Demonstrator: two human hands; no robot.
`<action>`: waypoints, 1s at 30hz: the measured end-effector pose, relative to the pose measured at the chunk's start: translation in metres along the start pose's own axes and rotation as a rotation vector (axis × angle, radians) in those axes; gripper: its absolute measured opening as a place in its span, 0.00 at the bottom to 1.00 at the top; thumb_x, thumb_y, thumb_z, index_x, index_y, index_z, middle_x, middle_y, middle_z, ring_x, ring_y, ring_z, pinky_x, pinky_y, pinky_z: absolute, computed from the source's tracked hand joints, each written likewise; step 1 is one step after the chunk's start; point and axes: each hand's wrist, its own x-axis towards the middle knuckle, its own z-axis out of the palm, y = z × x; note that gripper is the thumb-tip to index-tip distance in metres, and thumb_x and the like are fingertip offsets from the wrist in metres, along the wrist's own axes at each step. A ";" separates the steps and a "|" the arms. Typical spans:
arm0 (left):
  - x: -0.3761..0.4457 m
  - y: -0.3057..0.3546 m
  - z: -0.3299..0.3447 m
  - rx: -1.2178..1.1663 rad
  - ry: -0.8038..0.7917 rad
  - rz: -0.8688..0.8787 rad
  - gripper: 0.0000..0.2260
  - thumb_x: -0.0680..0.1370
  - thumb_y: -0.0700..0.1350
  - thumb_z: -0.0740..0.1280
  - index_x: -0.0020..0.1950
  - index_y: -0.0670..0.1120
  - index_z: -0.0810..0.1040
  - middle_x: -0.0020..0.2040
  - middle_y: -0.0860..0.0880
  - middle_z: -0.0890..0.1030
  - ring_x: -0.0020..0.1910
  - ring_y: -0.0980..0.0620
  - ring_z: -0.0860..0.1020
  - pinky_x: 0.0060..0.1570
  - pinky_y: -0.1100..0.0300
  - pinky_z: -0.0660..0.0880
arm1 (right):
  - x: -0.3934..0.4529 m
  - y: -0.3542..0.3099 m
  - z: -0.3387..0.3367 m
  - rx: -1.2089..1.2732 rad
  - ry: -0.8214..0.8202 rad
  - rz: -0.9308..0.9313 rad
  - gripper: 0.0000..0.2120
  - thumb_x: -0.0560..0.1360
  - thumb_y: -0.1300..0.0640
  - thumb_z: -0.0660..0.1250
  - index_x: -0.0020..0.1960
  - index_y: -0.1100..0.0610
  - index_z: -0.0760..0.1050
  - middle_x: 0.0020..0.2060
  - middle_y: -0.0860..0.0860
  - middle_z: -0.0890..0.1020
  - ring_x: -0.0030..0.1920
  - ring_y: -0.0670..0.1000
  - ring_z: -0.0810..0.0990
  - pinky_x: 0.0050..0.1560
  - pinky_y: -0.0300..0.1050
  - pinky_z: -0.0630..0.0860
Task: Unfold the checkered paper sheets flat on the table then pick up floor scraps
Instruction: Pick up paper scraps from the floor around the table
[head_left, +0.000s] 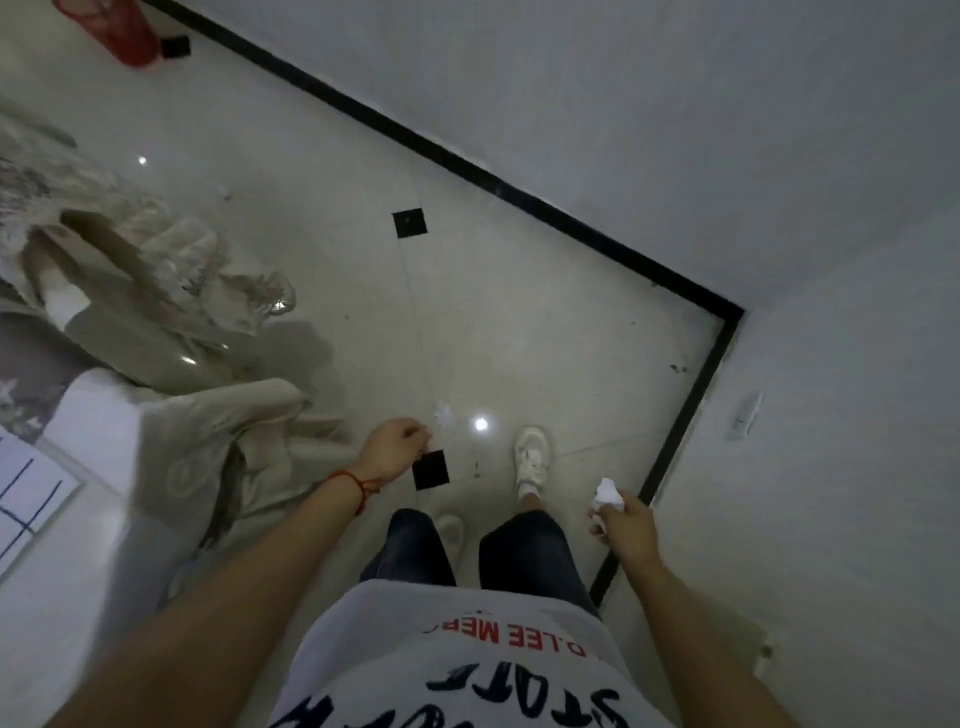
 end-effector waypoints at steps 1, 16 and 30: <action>0.005 0.004 -0.001 -0.018 0.016 -0.022 0.09 0.79 0.42 0.60 0.44 0.42 0.77 0.41 0.43 0.79 0.42 0.47 0.76 0.50 0.54 0.74 | 0.013 -0.014 -0.002 -0.057 -0.022 -0.009 0.05 0.76 0.62 0.60 0.44 0.62 0.73 0.38 0.58 0.77 0.38 0.56 0.75 0.39 0.45 0.73; 0.089 -0.027 0.038 -0.318 0.140 -0.404 0.10 0.79 0.42 0.60 0.52 0.37 0.78 0.42 0.45 0.78 0.43 0.48 0.76 0.42 0.61 0.71 | 0.192 -0.151 0.037 -0.540 -0.278 -0.128 0.09 0.78 0.61 0.58 0.42 0.61 0.74 0.40 0.57 0.79 0.35 0.52 0.74 0.33 0.37 0.69; 0.370 -0.183 0.109 0.130 -0.001 -0.325 0.13 0.79 0.44 0.59 0.57 0.39 0.77 0.57 0.39 0.79 0.55 0.42 0.77 0.53 0.55 0.72 | 0.425 -0.033 0.203 -0.768 -0.347 -0.195 0.14 0.75 0.55 0.65 0.45 0.68 0.76 0.42 0.64 0.82 0.41 0.62 0.81 0.48 0.52 0.77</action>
